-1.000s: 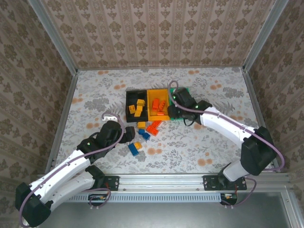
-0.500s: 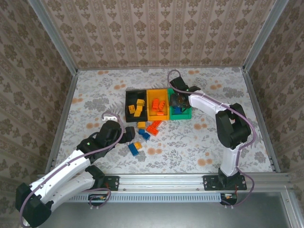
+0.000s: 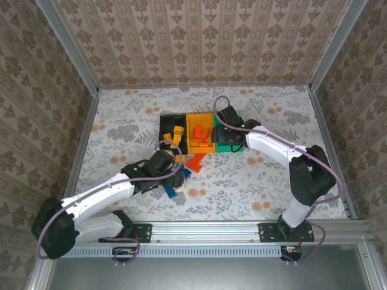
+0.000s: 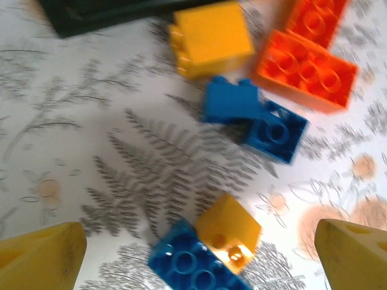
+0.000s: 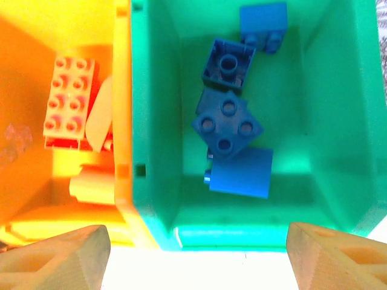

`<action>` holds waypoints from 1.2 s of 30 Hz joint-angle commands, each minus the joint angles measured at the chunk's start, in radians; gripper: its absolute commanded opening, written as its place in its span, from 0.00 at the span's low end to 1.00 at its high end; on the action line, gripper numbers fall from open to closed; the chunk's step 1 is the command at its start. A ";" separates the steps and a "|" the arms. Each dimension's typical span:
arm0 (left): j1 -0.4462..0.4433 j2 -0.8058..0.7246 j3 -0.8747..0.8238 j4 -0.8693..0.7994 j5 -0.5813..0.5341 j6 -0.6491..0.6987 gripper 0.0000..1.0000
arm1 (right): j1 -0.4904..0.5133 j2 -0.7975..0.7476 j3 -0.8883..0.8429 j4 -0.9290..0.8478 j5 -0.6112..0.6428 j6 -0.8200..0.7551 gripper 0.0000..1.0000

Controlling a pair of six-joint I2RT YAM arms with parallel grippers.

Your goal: Sort the legos into containers by color

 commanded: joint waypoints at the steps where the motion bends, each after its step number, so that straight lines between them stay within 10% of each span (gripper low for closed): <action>1: -0.058 0.088 0.062 -0.065 -0.014 0.060 0.97 | 0.001 -0.051 -0.060 0.028 -0.013 0.027 0.78; 13: -0.152 0.383 0.206 -0.134 -0.136 0.128 0.81 | -0.001 -0.085 -0.093 0.031 0.011 0.021 0.78; 36: -0.158 0.407 0.142 -0.083 -0.102 0.123 0.39 | -0.018 -0.122 -0.084 0.012 0.047 0.014 0.78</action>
